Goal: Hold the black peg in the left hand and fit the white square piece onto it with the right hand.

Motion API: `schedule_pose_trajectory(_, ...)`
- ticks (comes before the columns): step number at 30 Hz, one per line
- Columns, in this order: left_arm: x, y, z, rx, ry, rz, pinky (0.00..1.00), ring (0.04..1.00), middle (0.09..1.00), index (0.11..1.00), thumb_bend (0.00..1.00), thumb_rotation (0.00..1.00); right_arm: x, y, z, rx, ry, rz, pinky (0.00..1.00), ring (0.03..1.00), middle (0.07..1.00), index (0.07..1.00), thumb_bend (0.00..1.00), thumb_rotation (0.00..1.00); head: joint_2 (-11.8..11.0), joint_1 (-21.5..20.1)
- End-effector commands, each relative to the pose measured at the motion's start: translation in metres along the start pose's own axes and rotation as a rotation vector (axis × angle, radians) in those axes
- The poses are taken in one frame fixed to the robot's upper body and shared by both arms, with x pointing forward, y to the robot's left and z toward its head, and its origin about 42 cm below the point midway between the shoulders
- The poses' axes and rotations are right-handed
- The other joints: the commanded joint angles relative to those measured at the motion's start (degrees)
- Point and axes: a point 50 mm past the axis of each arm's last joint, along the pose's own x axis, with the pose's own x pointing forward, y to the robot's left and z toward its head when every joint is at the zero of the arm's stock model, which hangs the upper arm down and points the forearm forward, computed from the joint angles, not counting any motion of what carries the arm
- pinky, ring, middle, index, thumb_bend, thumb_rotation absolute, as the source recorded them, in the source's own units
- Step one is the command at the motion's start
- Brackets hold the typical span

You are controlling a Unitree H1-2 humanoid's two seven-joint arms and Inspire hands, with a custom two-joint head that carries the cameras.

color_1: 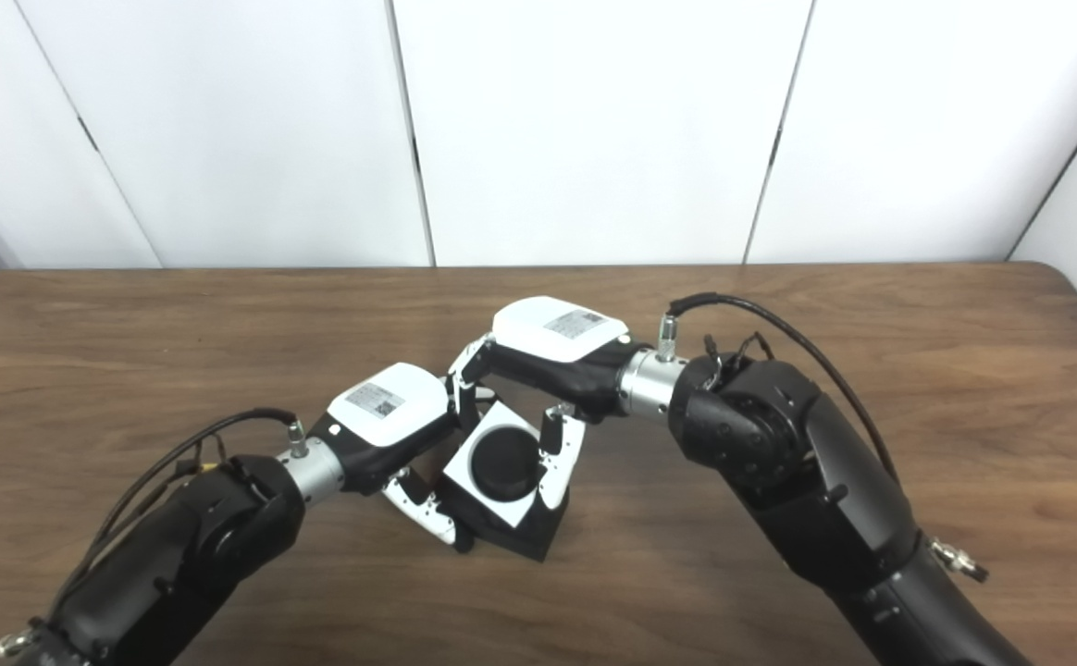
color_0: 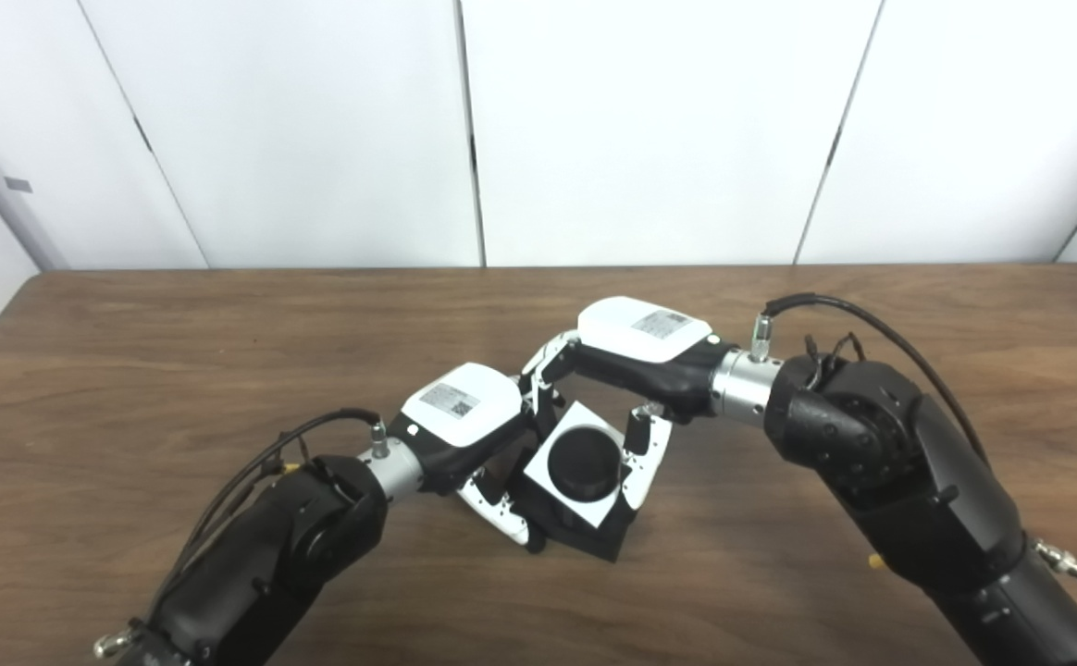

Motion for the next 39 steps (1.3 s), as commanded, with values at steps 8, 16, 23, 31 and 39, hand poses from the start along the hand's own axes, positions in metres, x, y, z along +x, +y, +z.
schedule_pose_trajectory(8,0.001,-0.033,0.007,0.012,0.006,-0.15,0.77,0.918,0.892,0.492,0.52,0.08,0.011,-0.007,0.006,-0.026,-0.026,-0.025,0.77,0.821,0.768,0.478,0.52,0.14,0.21,0.06)
schedule_pose_trajectory(16,0.0,-0.032,0.005,0.024,0.007,-0.158,0.77,0.917,0.892,0.491,0.52,0.08,0.008,-0.01,-0.001,-0.01,0.006,-0.052,0.78,0.825,0.772,0.479,0.52,0.13,0.29,-0.24)
schedule_pose_trajectory(23,-0.002,-0.031,0.004,0.02,0.005,-0.149,0.78,0.911,0.886,0.491,0.52,0.08,0.006,-0.006,-0.012,0.038,0.094,-0.057,0.76,0.814,0.765,0.48,0.52,0.13,0.57,-0.27)
schedule_pose_trajectory(31,-0.005,-0.03,0.005,0.022,0.004,-0.146,0.77,0.912,0.892,0.491,0.52,0.08,0.002,0.001,-0.024,0.046,0.149,-0.041,0.74,0.807,0.768,0.481,0.52,0.13,1.07,-0.3)
schedule_pose_trajectory(39,-0.004,-0.029,0.004,0.019,0.011,-0.151,0.78,0.915,0.895,0.491,0.52,0.08,0.0,0.002,-0.027,0.038,0.148,-0.035,0.74,0.809,0.764,0.481,0.52,0.13,1.26,-0.35)
